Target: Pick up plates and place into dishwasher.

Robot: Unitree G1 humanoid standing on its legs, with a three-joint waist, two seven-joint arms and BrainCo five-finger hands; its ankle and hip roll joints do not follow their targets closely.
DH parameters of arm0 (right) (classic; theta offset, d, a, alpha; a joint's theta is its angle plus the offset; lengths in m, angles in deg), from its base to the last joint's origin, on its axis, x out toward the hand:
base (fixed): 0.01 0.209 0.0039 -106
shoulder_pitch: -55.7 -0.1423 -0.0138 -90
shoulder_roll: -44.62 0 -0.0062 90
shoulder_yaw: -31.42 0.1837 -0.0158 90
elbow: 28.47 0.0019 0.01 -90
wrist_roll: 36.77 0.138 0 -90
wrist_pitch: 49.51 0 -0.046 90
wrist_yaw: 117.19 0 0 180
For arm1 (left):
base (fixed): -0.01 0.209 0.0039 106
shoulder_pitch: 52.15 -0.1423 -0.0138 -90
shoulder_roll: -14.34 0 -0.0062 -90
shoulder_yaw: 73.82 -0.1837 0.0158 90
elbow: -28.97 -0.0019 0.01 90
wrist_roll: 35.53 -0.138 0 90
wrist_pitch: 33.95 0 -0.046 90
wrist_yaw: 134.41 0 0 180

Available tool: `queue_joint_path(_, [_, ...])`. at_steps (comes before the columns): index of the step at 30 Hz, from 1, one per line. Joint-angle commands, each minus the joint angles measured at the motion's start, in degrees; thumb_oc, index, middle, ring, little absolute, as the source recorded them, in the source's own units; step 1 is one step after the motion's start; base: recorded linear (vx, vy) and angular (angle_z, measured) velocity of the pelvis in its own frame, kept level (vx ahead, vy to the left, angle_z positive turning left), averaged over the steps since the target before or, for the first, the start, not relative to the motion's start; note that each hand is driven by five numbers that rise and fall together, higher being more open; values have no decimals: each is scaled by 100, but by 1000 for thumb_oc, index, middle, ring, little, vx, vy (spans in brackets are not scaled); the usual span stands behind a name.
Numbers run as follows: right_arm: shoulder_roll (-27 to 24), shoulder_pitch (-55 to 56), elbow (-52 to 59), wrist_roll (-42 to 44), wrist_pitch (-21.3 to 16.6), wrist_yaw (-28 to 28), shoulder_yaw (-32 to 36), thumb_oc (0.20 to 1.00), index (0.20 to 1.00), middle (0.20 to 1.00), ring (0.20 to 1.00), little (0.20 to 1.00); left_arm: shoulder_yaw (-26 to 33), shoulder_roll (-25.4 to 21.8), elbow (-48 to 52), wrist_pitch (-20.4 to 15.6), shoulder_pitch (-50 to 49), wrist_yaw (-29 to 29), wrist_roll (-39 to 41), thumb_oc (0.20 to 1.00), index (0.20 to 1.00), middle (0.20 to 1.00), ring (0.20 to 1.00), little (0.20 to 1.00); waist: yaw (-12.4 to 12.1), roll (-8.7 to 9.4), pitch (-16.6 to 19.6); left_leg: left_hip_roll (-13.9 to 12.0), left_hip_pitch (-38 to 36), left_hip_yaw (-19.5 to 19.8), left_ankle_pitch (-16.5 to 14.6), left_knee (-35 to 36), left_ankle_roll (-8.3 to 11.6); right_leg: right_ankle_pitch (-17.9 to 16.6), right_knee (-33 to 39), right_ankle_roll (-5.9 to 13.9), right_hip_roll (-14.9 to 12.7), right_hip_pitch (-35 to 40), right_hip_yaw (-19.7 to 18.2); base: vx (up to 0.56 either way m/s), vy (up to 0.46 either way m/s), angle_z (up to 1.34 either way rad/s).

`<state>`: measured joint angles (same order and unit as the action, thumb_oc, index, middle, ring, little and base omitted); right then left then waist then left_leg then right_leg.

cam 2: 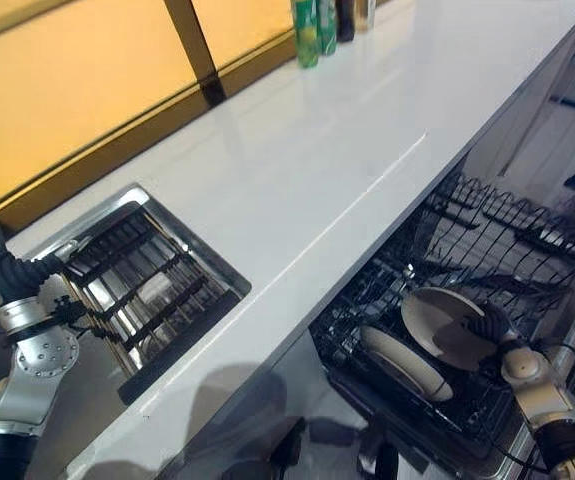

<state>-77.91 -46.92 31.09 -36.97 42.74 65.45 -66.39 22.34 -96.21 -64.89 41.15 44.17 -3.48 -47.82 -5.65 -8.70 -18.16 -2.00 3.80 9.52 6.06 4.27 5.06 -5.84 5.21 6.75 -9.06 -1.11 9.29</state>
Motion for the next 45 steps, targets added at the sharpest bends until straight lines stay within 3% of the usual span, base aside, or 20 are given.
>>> queue_joint_path(1, [-579,-1031,30,45,-169,738,-208,200,200,200,200,200,-116,-302,-35,-66,478,-378,-125,1000,1000,1000,1000,1000,-33,402,-123,89,176,95,-492,-239,154,551,-537,304,-465,-142,-207,-41,64,2])
queue_joint_path(19, [-674,-1058,-253,173,109,335,-307,200,200,200,200,200,-37,-135,217,-66,202,-488,-73,1000,1000,1000,1000,1000,32,259,-272,159,-46,-145,-350,-10,28,480,-498,177,-550,-73,-183,-6,51,1])
queue_joint_path(20, [-677,-1065,-258,164,144,320,-265,846,846,846,846,846,-24,-147,237,-56,192,-475,-50,1000,1000,1000,1000,1000,38,261,-264,158,-61,-153,-348,-9,25,477,-499,170,-548,-63,-181,-35,-6,1])
queue_joint_path(21, [-668,-1072,-275,145,190,329,-234,1000,1000,1000,1000,1000,-20,-145,238,-53,190,-464,-43,1000,1000,1000,1000,1000,39,265,-255,157,-79,-166,-345,-10,26,474,-502,165,-544,-49,-175,-35,-9,0])
queue_joint_path(28, [-606,-920,-228,113,224,323,63,1000,1000,1000,1000,1000,134,-167,321,43,98,-274,35,1000,1000,1000,1000,1000,78,313,-74,137,-273,-221,-347,-13,30,468,-531,129,-510,82,-127,-7,-13,1])
queue_joint_path(34, [-526,-409,-89,-13,196,49,507,1000,1000,1000,1000,1000,407,-185,377,87,-166,-3,56,1000,1000,1000,1000,1000,106,402,255,82,-544,-256,-371,-10,66,506,-546,105,-443,318,-88,60,-49,3])
queue_joint_path(39, [-284,195,255,115,194,130,943,1000,1000,1000,1000,1000,584,-182,457,79,-405,306,-1,1000,1000,1000,1000,1000,127,503,531,0,-727,-252,-361,-19,89,515,-593,82,-354,485,-86,55,-91,1])
queue_joint_path(41, [-41,434,438,441,150,454,1177,1000,1000,1000,1000,1000,658,-170,438,19,-505,402,-17,1000,1000,1000,1000,1000,136,556,640,-54,-831,-267,-387,-17,100,564,-631,72,-306,577,-71,54,-133,1])
queue_joint_path(45, [906,951,920,1154,-84,1447,1778,1000,1000,1000,1000,1000,821,-13,286,-185,-723,529,-54,1000,1000,1000,1000,1000,210,582,808,-135,-1000,-273,-427,17,116,655,-693,58,-198,701,-103,8,-103,2])
